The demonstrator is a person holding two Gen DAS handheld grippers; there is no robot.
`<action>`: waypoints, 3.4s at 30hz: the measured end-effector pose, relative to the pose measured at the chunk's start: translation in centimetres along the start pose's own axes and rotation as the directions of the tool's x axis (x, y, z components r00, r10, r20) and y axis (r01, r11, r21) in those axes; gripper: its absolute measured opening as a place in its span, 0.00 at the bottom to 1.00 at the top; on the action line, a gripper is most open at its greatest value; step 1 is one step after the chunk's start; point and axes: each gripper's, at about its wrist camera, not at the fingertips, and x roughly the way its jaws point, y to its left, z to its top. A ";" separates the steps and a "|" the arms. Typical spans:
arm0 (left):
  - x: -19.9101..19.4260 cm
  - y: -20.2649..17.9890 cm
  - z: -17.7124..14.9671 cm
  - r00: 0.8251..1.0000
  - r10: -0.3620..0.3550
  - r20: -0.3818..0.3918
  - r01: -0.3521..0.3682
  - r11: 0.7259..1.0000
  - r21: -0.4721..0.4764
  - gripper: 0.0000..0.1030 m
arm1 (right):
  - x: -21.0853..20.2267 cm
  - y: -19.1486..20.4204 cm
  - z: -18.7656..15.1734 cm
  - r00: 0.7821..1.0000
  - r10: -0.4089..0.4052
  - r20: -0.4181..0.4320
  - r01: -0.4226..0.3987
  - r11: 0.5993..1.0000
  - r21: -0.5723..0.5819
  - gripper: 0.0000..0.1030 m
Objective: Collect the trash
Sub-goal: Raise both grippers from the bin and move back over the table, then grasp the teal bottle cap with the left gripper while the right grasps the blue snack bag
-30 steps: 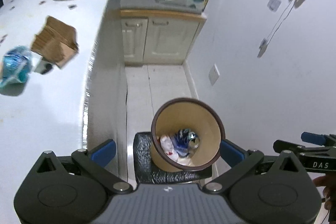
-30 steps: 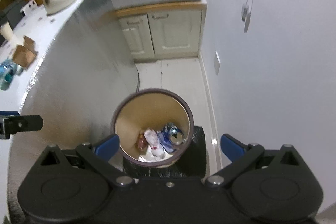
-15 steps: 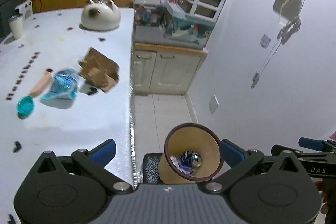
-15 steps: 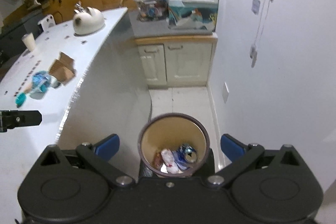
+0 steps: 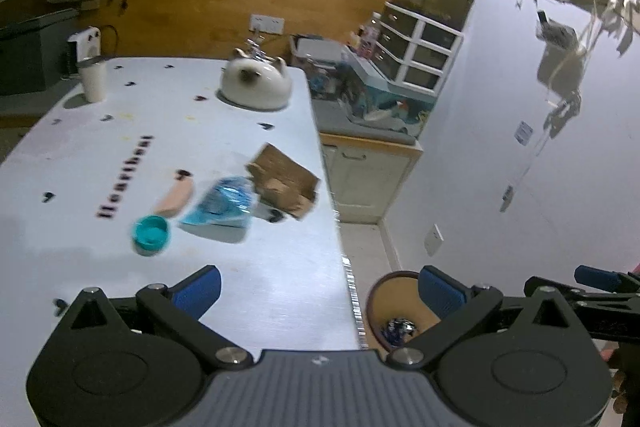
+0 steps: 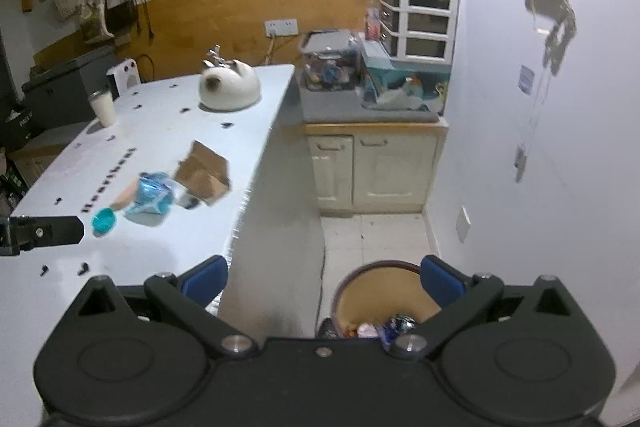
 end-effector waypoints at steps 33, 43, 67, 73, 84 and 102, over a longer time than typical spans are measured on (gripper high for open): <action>8.6 17.3 2.3 0.999 0.015 -0.040 -0.011 0.995 0.098 1.00 | 9.0 20.4 6.2 0.996 0.087 0.013 -0.087 0.996 0.000 1.00; 14.3 18.7 1.2 0.999 0.014 -0.041 -0.007 0.986 0.168 0.93 | 17.3 22.6 7.8 0.988 0.122 -0.098 -0.112 0.988 0.103 1.00; 19.5 19.8 0.8 0.997 -0.008 -0.081 0.021 0.987 0.161 0.63 | 31.1 23.0 5.9 0.944 0.193 -0.268 0.002 0.808 0.590 0.86; 19.8 19.6 1.1 0.997 -0.005 -0.076 0.018 0.986 0.164 0.54 | 31.8 23.6 6.0 0.945 0.192 -0.265 -0.003 0.815 0.580 0.78; 18.7 19.5 0.7 0.995 -0.002 -0.102 0.014 0.993 0.114 0.49 | 31.9 25.0 6.6 0.928 0.236 -0.288 -0.094 0.898 0.431 0.51; 12.4 21.4 0.1 0.988 0.087 -0.124 -0.090 0.996 -0.020 0.49 | 24.8 24.9 4.6 0.936 0.223 -0.272 -0.177 0.967 0.181 0.40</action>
